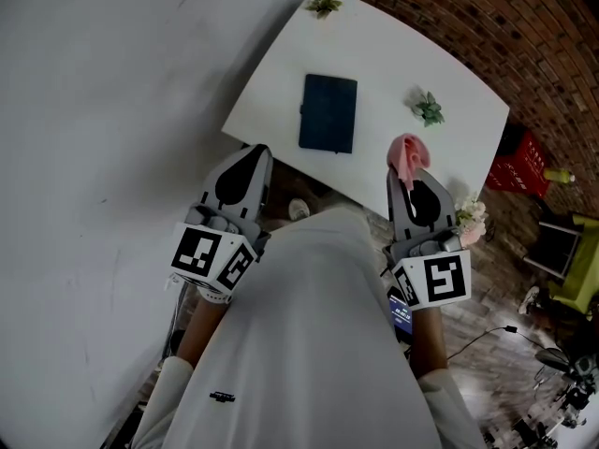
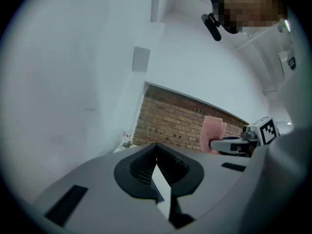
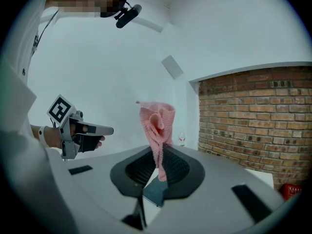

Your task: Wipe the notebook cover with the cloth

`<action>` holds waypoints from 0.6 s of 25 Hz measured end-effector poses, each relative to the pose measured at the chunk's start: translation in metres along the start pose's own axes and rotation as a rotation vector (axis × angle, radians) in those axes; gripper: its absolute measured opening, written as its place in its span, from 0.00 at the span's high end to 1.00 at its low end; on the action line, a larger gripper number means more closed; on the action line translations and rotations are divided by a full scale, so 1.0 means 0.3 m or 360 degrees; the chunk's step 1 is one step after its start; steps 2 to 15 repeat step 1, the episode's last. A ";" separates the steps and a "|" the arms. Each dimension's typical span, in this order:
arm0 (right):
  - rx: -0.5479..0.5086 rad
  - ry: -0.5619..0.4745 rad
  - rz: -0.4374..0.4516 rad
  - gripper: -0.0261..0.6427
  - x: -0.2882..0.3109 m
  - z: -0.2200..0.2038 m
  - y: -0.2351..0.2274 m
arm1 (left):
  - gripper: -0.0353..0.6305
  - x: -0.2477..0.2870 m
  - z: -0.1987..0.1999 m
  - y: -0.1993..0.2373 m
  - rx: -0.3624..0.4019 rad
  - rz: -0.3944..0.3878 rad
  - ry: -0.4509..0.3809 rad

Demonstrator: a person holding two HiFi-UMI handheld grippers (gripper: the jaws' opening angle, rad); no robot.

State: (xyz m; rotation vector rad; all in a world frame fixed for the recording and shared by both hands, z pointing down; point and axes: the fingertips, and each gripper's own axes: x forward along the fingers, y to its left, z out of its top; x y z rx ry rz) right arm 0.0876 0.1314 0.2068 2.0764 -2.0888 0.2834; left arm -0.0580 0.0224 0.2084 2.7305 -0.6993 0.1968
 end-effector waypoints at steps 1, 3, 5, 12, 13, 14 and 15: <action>-0.0001 0.0000 -0.0001 0.93 0.001 0.001 0.000 | 0.92 0.000 0.001 0.000 0.0000 -0.0001 0.0001; -0.0001 0.0000 -0.0001 0.93 0.001 0.001 0.000 | 0.92 0.000 0.001 0.000 0.0000 -0.0001 0.0001; -0.0001 0.0000 -0.0001 0.93 0.001 0.001 0.000 | 0.92 0.000 0.001 0.000 0.0000 -0.0001 0.0001; -0.0001 0.0000 -0.0001 0.93 0.001 0.001 0.000 | 0.92 0.000 0.001 0.000 0.0000 -0.0001 0.0001; -0.0001 0.0000 -0.0001 0.93 0.001 0.001 0.000 | 0.92 0.000 0.001 0.000 0.0000 -0.0001 0.0001; -0.0001 0.0000 -0.0001 0.93 0.001 0.001 0.000 | 0.92 0.000 0.001 0.000 0.0000 -0.0001 0.0001; -0.0001 0.0000 -0.0001 0.93 0.001 0.001 0.000 | 0.92 0.000 0.001 0.000 0.0000 -0.0001 0.0001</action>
